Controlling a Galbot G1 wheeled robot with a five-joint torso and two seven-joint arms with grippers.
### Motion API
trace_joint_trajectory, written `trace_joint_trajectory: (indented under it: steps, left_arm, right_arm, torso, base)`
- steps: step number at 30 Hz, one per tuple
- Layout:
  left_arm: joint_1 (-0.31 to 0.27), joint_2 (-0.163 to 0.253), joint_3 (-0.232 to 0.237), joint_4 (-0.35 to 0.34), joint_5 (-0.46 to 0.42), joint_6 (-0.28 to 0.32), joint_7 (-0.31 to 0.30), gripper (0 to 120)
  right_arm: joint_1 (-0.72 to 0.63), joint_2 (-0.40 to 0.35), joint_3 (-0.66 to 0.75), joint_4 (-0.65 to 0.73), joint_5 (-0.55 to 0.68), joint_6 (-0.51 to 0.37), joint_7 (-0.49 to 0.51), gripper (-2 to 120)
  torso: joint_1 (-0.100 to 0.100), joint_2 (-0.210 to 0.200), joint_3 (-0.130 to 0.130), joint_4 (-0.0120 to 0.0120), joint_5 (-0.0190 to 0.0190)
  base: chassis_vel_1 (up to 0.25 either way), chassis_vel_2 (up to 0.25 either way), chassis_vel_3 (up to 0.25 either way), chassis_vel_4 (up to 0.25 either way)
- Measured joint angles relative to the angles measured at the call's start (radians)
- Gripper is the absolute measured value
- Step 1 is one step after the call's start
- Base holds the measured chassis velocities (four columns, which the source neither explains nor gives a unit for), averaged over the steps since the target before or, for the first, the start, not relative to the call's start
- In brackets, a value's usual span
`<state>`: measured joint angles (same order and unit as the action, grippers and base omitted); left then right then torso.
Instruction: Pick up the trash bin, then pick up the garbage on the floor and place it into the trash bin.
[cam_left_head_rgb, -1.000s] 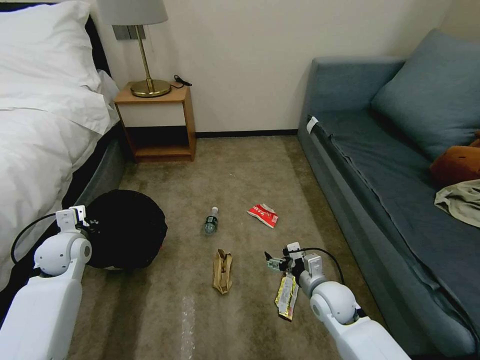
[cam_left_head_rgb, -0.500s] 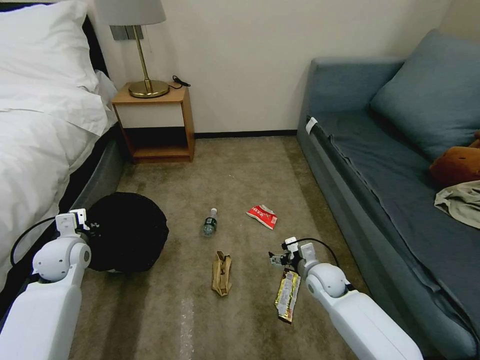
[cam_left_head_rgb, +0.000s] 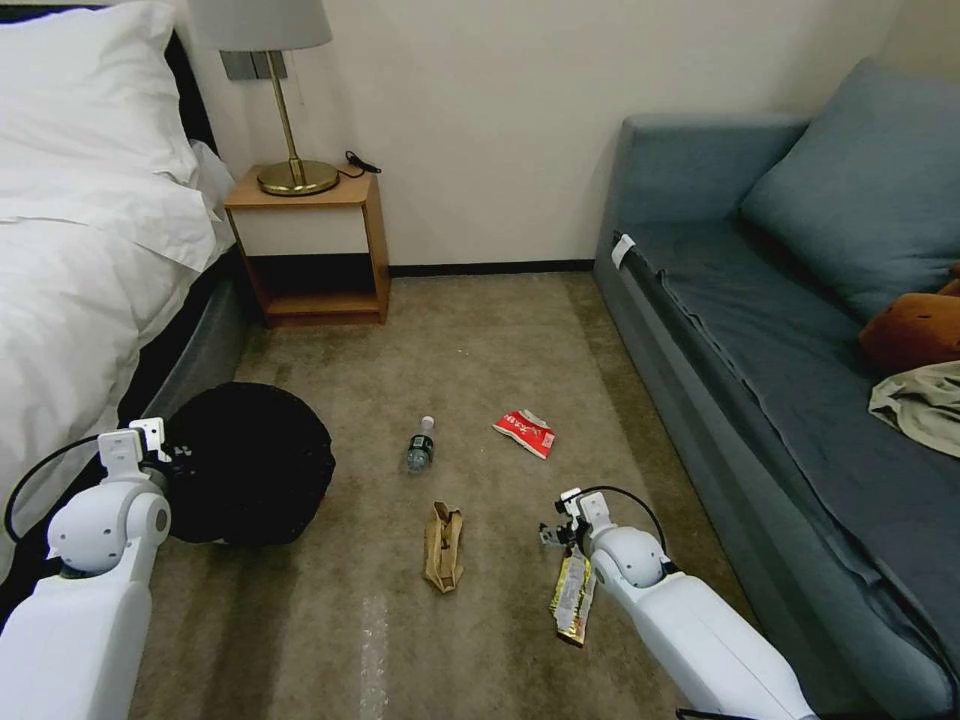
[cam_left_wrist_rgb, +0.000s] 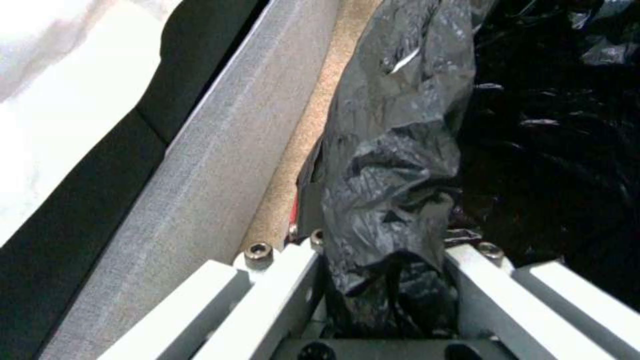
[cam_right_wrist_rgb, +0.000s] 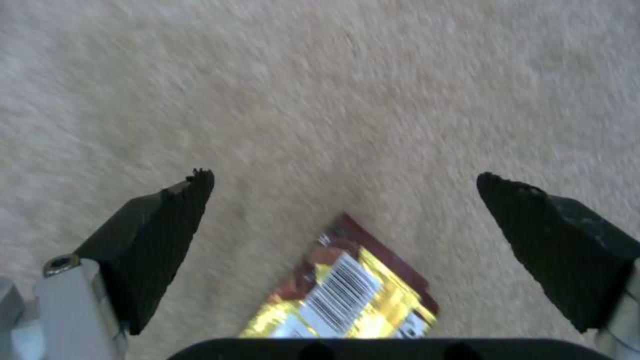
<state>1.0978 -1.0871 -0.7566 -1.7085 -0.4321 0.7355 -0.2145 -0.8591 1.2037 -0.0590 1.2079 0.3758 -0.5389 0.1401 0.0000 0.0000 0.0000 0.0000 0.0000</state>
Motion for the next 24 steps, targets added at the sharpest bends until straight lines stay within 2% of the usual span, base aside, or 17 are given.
trace_joint_trajectory:
  steps: [10,24]
  left_arm:
    - [-0.005,-0.005,0.012,0.008,0.007,0.000,0.005,2]
    - [-0.010,-0.005,0.017,0.020,0.009,0.000,0.007,2]
  right_arm:
    - [-0.065,0.023,0.015,0.004,-0.025,-0.030,0.029,100]
    - [-0.085,0.033,0.036,-0.042,-0.080,-0.010,0.024,100]
  torso:
    - [0.000,0.000,0.000,-0.0001,0.0000]
    - [0.000,0.000,0.000,0.0000,-0.0001]
  base:
    - [0.000,0.000,0.000,0.000]
    - [0.000,0.000,0.000,0.000]
